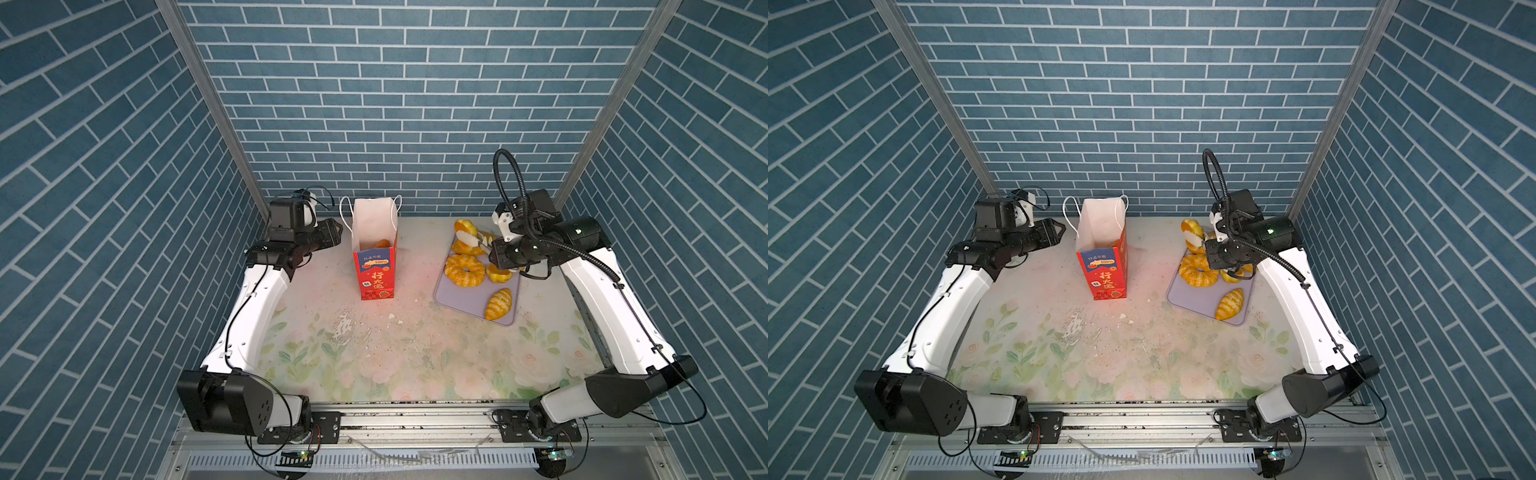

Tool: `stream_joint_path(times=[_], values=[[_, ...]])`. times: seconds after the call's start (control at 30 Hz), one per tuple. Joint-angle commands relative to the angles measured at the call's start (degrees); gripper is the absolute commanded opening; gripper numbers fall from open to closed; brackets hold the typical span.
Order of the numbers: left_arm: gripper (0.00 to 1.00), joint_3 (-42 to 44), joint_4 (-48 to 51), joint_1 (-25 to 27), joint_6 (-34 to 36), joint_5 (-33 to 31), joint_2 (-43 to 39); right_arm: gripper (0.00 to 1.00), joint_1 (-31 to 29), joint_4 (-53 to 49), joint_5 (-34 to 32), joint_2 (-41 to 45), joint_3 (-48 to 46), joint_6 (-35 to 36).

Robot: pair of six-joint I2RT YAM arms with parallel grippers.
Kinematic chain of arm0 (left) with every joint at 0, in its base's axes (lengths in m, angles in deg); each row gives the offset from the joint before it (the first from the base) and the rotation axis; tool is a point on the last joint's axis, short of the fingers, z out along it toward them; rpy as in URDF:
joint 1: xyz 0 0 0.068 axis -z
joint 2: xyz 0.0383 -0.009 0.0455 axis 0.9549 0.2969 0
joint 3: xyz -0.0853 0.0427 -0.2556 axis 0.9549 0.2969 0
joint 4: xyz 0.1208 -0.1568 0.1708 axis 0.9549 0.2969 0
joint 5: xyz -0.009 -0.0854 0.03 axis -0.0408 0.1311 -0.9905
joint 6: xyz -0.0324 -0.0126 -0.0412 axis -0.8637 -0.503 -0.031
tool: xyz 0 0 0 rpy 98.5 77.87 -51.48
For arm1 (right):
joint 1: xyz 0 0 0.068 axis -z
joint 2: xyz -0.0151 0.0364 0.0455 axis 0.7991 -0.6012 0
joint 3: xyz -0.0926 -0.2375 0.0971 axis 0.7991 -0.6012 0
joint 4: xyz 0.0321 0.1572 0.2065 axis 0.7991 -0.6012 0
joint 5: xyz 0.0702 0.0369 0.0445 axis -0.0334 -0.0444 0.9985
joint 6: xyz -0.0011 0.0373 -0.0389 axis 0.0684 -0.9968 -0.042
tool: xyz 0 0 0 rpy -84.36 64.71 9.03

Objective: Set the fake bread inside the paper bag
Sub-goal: 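Lift the yellow bun with the tongs and drop it into the bag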

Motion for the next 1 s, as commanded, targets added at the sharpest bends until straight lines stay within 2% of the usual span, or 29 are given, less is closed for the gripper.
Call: stream_joint_path(times=[0.0,0.17,0.43,0.7,0.97], values=[[0.6,0.8,-1.6,0.2,-0.4,0.2,-1.7,0.27,-0.6,6.0,-1.4,-0.4,5.5,3.5],[0.6,0.6,-1.5,0.2,-0.5,0.5,-1.6,0.27,-4.6,13.3,0.3,-3.0,12.7,8.8],[0.6,3.3,-2.8,0.2,-1.4,0.9,-4.0,0.27,-8.8,11.9,2.1,-14.5,30.8,14.0],[0.61,4.0,-2.4,0.2,-1.1,1.0,-4.1,0.28,-11.9,17.8,9.3,-18.3,33.8,17.0],[0.61,3.7,-2.3,0.3,-1.0,0.8,-3.5,0.27,-14.1,15.5,13.8,-23.9,38.3,19.0]])
